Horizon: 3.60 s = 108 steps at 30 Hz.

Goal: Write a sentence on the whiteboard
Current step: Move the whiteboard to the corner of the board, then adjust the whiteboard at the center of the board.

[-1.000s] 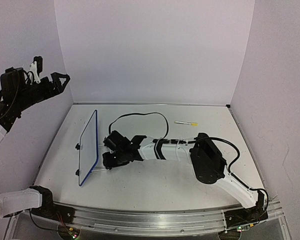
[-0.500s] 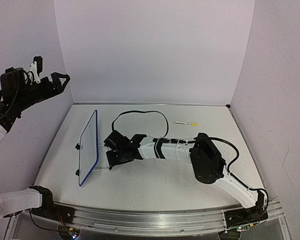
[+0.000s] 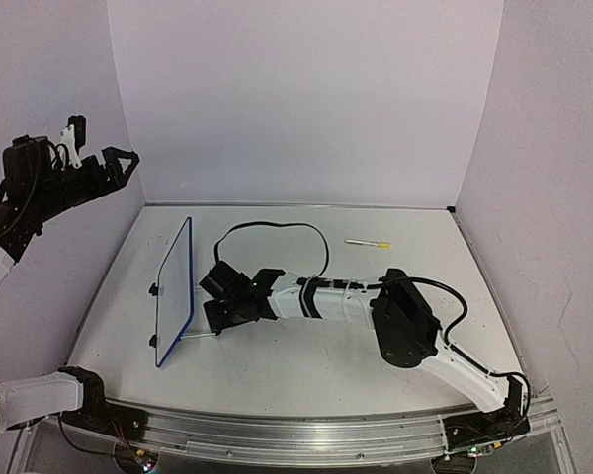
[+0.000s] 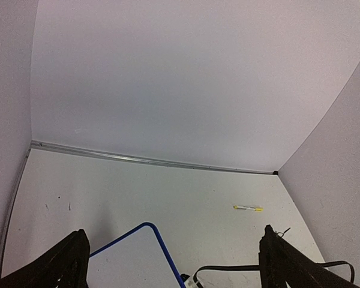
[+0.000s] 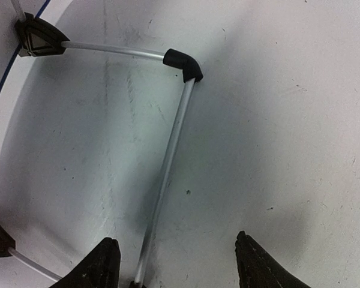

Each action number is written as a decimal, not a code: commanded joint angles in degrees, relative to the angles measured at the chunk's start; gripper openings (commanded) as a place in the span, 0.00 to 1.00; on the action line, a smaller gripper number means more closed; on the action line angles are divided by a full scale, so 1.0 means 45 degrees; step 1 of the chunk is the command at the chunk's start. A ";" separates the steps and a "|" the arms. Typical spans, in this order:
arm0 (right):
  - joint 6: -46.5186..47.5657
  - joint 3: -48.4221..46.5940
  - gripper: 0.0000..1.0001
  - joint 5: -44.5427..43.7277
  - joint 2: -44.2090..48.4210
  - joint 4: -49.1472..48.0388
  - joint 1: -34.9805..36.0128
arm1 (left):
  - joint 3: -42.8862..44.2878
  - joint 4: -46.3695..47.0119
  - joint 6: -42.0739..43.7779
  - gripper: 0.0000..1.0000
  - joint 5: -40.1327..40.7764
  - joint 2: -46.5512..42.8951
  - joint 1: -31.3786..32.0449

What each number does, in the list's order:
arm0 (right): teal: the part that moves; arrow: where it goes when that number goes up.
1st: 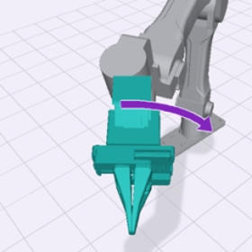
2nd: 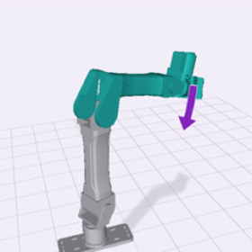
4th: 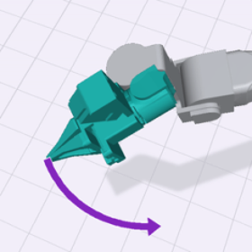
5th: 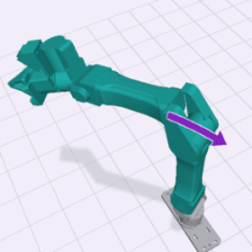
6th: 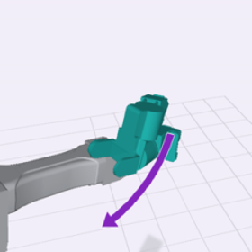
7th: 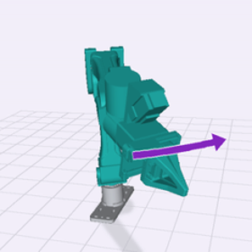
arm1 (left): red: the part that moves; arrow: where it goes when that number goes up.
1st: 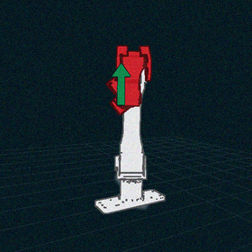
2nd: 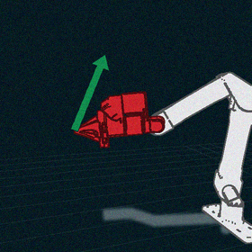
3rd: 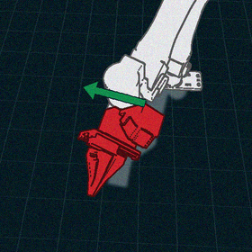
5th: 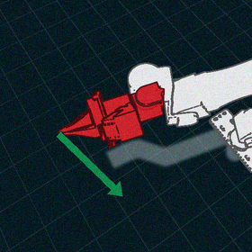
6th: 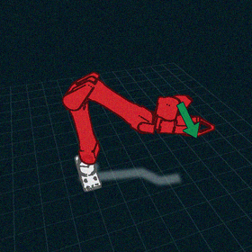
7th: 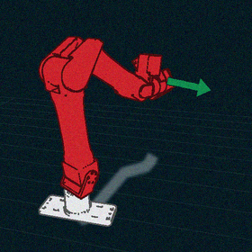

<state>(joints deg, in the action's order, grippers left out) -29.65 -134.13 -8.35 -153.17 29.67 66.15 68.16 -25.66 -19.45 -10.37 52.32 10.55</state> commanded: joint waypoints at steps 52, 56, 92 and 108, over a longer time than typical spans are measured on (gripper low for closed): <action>0.4761 1.5728 0.66 0.3052 0.9881 -0.4872 -0.5365 | -0.5421 0.6663 -0.2109 0.78 -0.2129 0.8267 0.3591; 0.3970 1.5745 0.72 0.2763 1.0819 -0.4645 -0.5391 | -0.5021 0.7648 -0.1428 0.72 -0.2638 0.9496 0.3735; 0.2539 1.7595 0.81 0.0333 1.5734 -0.2130 -0.6406 | -0.2847 0.7970 0.5044 0.29 -0.0898 1.3372 0.5746; 0.1676 1.7787 0.83 -0.0710 1.6171 -0.2501 -0.6502 | -0.6172 0.9881 0.1268 0.05 0.4056 1.0757 0.7316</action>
<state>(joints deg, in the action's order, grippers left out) -19.24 -54.22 -6.51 -83.25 19.75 37.06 43.02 18.10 -4.65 -1.41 104.07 41.48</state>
